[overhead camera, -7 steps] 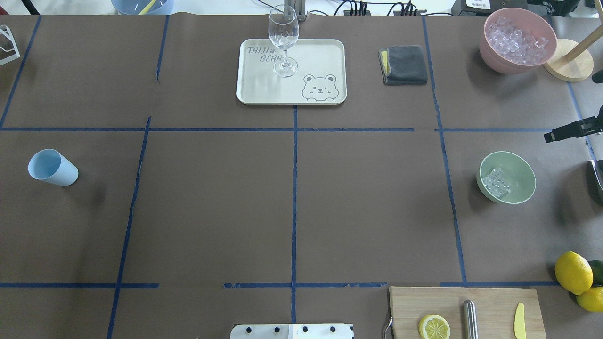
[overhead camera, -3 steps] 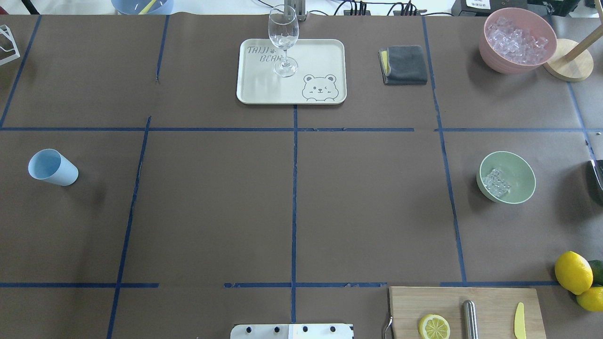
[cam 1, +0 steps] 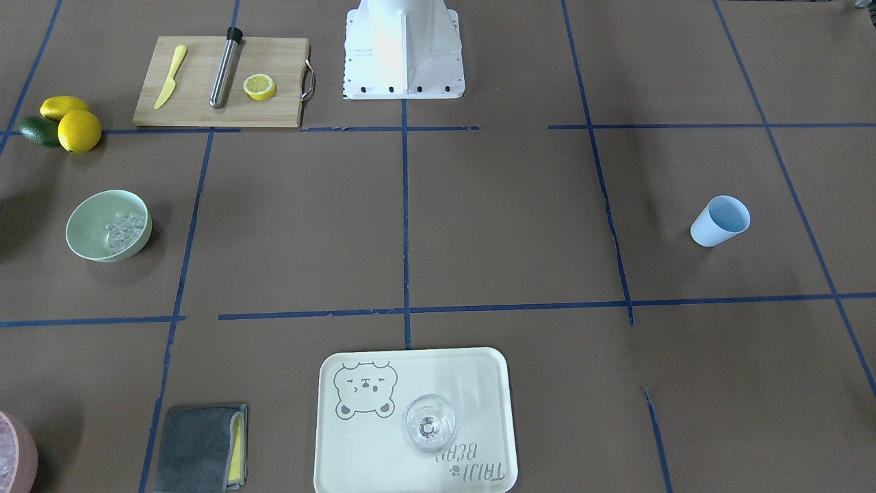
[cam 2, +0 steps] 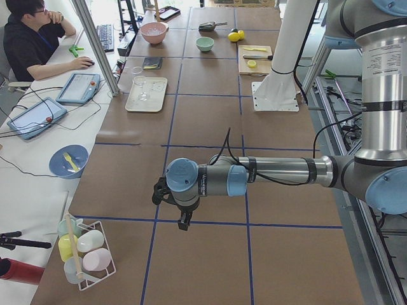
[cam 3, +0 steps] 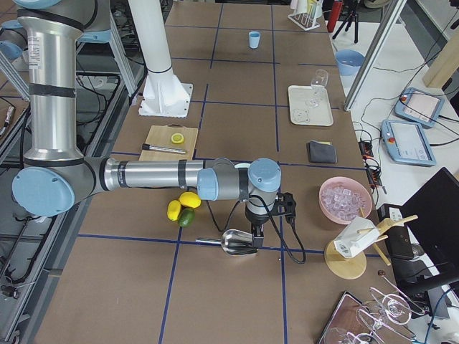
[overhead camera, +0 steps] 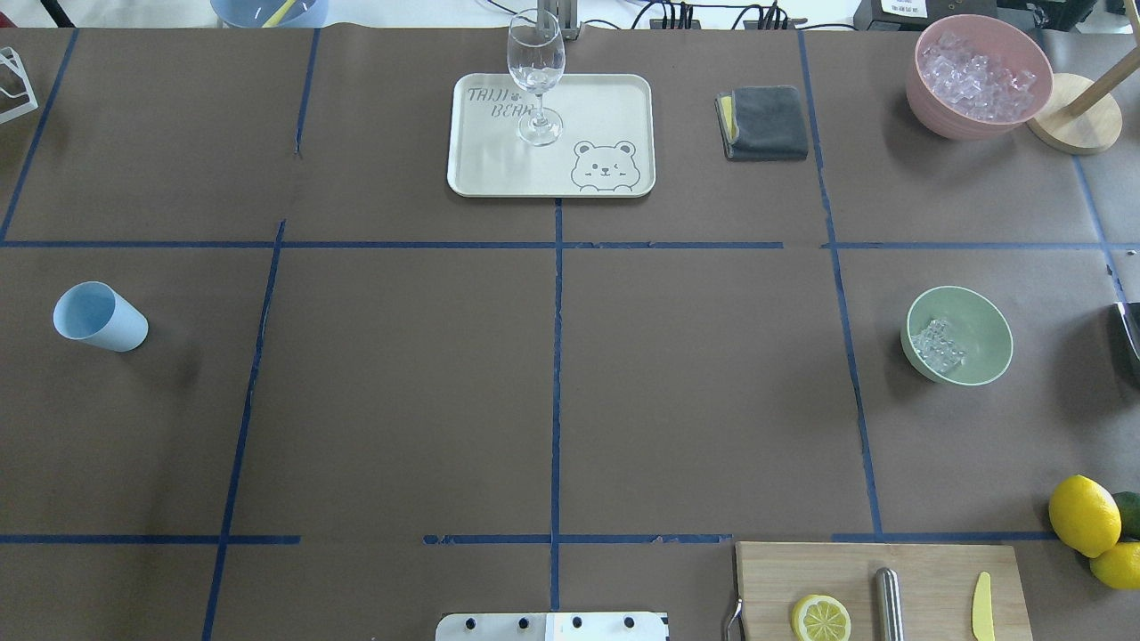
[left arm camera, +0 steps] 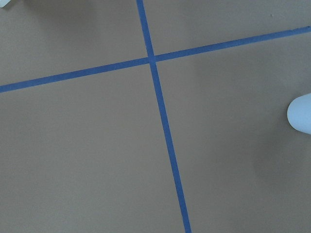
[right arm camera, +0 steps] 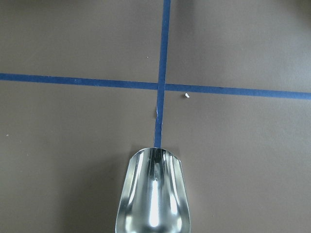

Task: Pour ice into bowl

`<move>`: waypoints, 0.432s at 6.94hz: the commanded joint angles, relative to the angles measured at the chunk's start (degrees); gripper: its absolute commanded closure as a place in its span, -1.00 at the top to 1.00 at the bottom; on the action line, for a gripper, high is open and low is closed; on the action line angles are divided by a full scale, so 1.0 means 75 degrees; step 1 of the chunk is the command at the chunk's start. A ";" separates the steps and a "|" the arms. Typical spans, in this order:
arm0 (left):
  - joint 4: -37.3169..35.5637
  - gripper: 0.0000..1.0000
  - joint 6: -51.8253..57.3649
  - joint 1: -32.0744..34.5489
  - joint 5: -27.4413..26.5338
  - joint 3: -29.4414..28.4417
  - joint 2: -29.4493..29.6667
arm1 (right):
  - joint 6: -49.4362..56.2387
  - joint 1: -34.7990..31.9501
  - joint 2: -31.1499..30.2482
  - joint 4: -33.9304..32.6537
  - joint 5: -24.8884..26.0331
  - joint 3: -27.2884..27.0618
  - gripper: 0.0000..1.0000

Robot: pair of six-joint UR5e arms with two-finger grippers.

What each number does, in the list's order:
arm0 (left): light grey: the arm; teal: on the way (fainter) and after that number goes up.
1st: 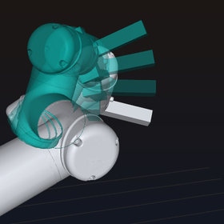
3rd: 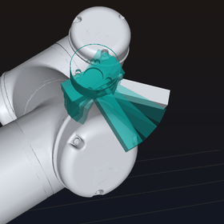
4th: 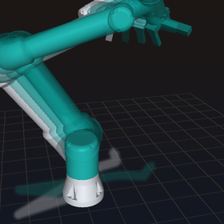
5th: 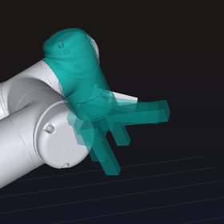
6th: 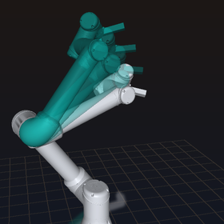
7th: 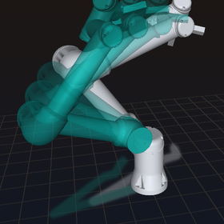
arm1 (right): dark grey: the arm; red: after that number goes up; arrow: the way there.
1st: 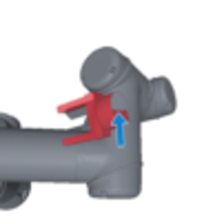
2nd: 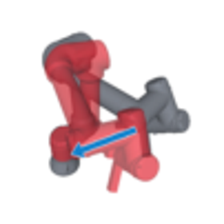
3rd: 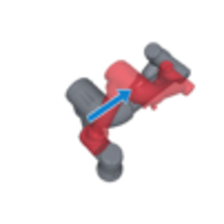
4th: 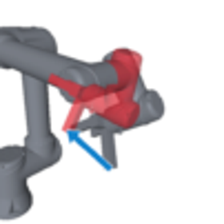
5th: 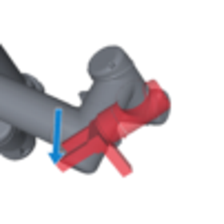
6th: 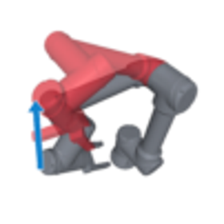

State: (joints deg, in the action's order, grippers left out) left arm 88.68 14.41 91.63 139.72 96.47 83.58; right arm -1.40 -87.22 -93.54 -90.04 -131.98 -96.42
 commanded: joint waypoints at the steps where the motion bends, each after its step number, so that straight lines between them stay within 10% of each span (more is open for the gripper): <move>1: 0.0000 1.00 0.0000 -0.0007 -0.0009 -0.0007 0.0001 | 0.0023 -0.0008 -0.0310 0.0039 -0.0353 -0.0116 1.00; 3: 0.0000 1.00 0.0000 0.0005 0.0003 -0.0007 -0.0011 | 0.0058 -0.0008 -0.0371 0.0321 -0.0414 -0.0128 1.00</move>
State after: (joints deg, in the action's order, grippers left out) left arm 88.68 14.41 91.63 139.68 96.43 83.53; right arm -1.06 -87.27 -95.91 -88.40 -134.59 -97.31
